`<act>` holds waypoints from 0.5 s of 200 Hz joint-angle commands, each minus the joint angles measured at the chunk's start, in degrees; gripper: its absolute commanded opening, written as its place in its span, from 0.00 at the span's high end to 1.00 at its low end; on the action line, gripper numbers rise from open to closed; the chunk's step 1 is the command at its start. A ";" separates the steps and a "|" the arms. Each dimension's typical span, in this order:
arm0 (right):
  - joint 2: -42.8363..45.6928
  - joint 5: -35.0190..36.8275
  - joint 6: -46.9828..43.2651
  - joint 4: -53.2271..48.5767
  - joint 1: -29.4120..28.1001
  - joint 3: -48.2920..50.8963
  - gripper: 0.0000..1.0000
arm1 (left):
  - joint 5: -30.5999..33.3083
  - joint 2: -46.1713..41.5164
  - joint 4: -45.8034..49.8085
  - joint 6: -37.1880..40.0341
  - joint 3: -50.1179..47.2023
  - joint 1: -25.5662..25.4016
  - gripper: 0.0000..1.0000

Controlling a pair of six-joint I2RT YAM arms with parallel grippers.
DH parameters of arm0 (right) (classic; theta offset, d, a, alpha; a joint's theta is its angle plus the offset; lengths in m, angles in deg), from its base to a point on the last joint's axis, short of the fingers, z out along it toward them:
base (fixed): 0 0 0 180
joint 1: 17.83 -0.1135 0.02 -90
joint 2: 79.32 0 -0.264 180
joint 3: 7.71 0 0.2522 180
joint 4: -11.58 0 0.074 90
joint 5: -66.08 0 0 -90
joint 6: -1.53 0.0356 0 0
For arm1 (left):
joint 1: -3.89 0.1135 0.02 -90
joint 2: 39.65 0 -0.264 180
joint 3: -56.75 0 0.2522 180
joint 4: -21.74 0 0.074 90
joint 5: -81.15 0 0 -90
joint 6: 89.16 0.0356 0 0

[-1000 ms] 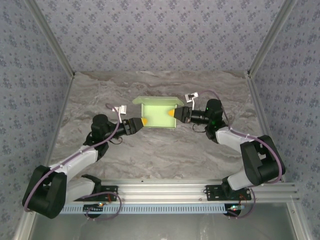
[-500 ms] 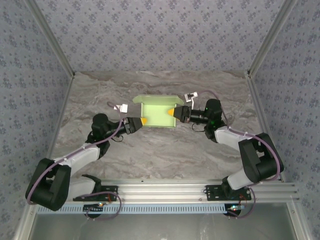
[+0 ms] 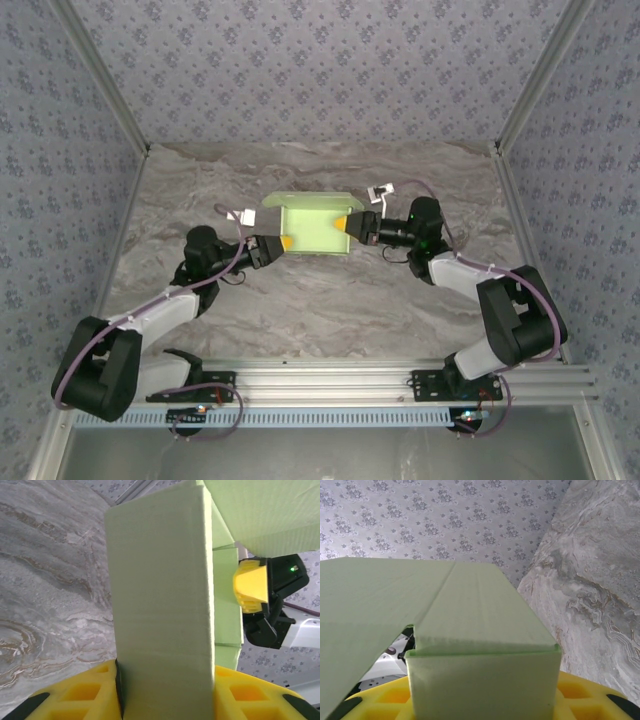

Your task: Fold the paper box

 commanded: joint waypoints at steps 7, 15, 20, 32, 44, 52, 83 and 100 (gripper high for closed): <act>0.09 -0.67 -1.58 -1.46 -1.10 -2.10 0.69 | 1.64 -2.25 5.25 2.09 3.08 -0.12 0.30; 0.09 -0.98 -1.41 -1.45 -0.99 -2.29 0.69 | 1.39 -2.85 5.15 1.60 3.06 0.10 0.21; 0.12 -1.27 -1.28 -1.47 -0.97 -2.39 0.69 | 1.23 -3.25 5.13 1.49 3.09 0.16 0.17; 0.42 -2.08 -1.27 -1.54 -0.64 -2.61 0.69 | 0.04 -3.75 3.94 0.97 3.09 0.21 0.07; 1.05 -2.28 -1.34 -1.55 -0.36 -2.39 0.69 | -0.98 -3.05 1.30 -0.64 3.47 0.21 0.01; 1.31 -2.62 -1.57 -1.82 -0.08 -2.30 0.69 | -0.70 -2.65 -0.38 -1.81 3.60 0.29 0.01; 2.14 -3.52 -2.30 -2.82 1.03 -1.75 0.69 | 0.02 -0.99 -6.73 -4.00 2.80 1.78 0.01; 2.26 -3.28 -2.31 -2.77 1.28 -1.34 0.69 | 0.29 0.68 -9.84 -5.64 3.06 2.00 0.01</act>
